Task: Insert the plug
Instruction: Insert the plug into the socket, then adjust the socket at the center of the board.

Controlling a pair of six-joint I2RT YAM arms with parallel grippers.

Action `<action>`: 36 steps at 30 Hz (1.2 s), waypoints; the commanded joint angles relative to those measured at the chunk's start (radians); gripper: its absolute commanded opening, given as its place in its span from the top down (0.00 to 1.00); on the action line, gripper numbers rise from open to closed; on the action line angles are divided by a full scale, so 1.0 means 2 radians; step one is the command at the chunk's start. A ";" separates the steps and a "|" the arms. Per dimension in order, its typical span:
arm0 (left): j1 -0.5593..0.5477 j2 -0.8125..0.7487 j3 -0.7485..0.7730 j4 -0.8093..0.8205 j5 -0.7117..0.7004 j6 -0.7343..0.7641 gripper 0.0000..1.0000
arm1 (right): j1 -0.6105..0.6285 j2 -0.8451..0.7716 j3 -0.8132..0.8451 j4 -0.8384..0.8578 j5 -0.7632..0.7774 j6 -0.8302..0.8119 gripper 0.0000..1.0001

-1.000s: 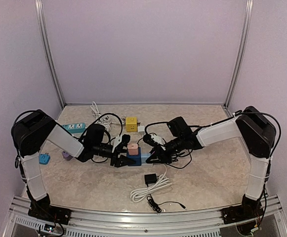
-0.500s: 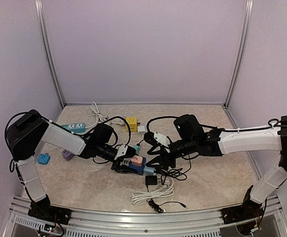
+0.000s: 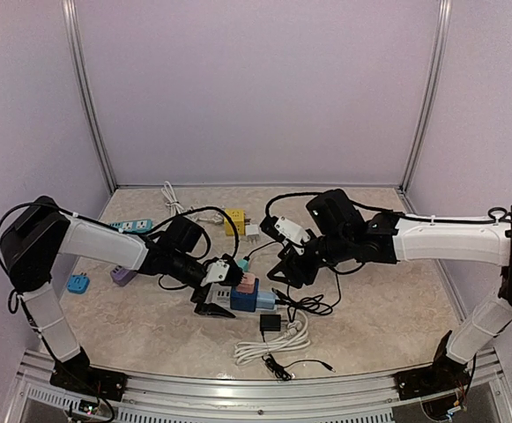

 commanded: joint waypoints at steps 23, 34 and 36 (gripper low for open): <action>-0.035 -0.126 -0.043 -0.189 -0.207 0.070 0.90 | -0.046 0.225 0.114 -0.055 -0.045 0.212 0.79; -0.032 -0.065 -0.064 -0.011 -0.251 -0.017 0.91 | -0.028 0.218 0.082 -0.045 -0.057 0.237 0.79; -0.020 -0.057 -0.066 0.023 -0.262 -0.015 0.91 | -0.023 0.219 0.077 -0.040 -0.069 0.245 0.79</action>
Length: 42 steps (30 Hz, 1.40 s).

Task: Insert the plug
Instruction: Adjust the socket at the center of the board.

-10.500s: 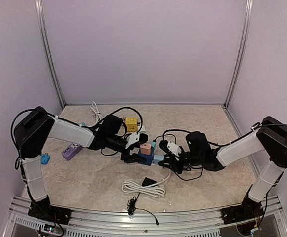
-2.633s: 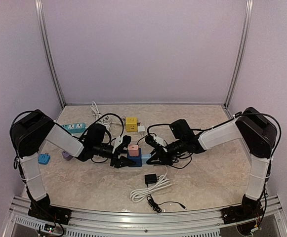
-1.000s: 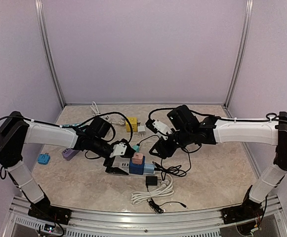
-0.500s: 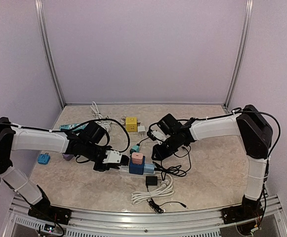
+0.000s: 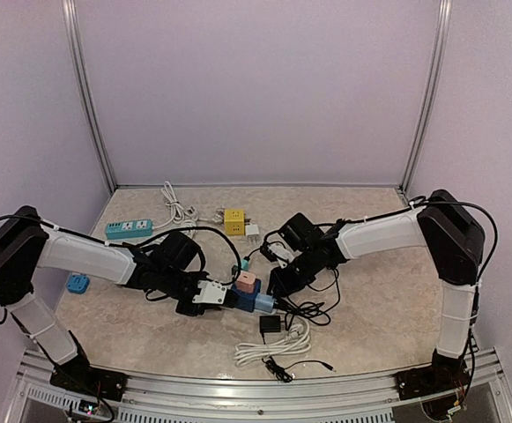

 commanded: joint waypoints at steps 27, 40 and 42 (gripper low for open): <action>0.072 -0.021 0.027 0.061 -0.053 -0.132 0.58 | -0.056 0.025 0.188 -0.149 0.003 -0.207 0.38; 0.074 -0.079 0.012 0.021 -0.057 -0.160 0.19 | -0.069 0.160 0.357 -0.184 -0.112 -0.547 0.32; 0.073 -0.083 0.005 0.027 -0.059 -0.158 0.19 | -0.069 0.174 0.364 -0.183 -0.124 -0.556 0.32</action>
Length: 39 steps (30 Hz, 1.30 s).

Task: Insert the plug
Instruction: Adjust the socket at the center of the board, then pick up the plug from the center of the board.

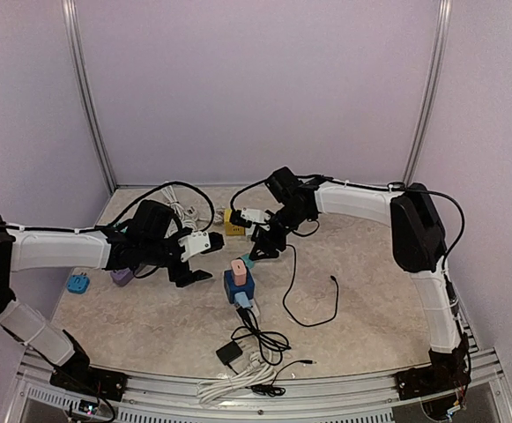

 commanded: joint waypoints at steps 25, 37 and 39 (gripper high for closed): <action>-0.010 -0.068 0.013 0.017 0.022 -0.046 0.21 | -0.012 -0.110 -0.115 0.045 -0.001 0.001 1.00; -0.086 -0.098 0.099 0.014 0.086 -0.090 0.20 | 0.116 -0.460 -0.471 0.404 0.191 0.003 1.00; -0.098 -0.090 0.114 0.017 0.083 -0.076 0.20 | 0.139 -0.471 -0.474 0.404 0.216 -0.007 1.00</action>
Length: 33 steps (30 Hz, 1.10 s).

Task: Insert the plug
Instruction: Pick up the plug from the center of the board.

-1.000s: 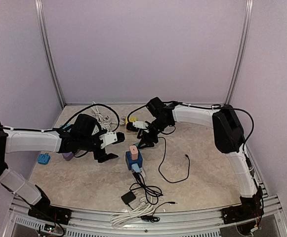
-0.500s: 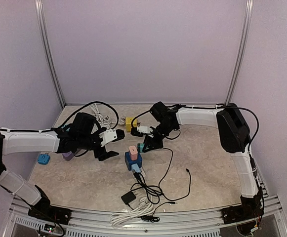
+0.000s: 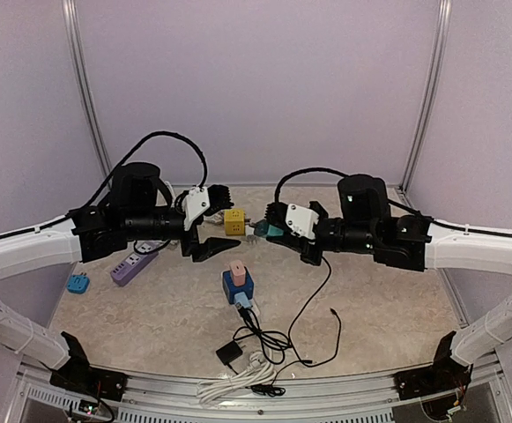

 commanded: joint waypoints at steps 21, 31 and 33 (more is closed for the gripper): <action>-0.077 0.041 0.070 -0.046 -0.002 0.090 0.63 | 0.097 -0.024 0.000 0.017 0.087 -0.035 1.00; -0.077 0.039 0.061 -0.035 -0.013 0.071 1.00 | 0.102 -0.021 0.011 0.017 0.087 -0.035 1.00; -0.078 0.036 0.057 -0.027 -0.015 0.064 1.00 | 0.102 -0.022 0.010 0.015 0.096 -0.031 1.00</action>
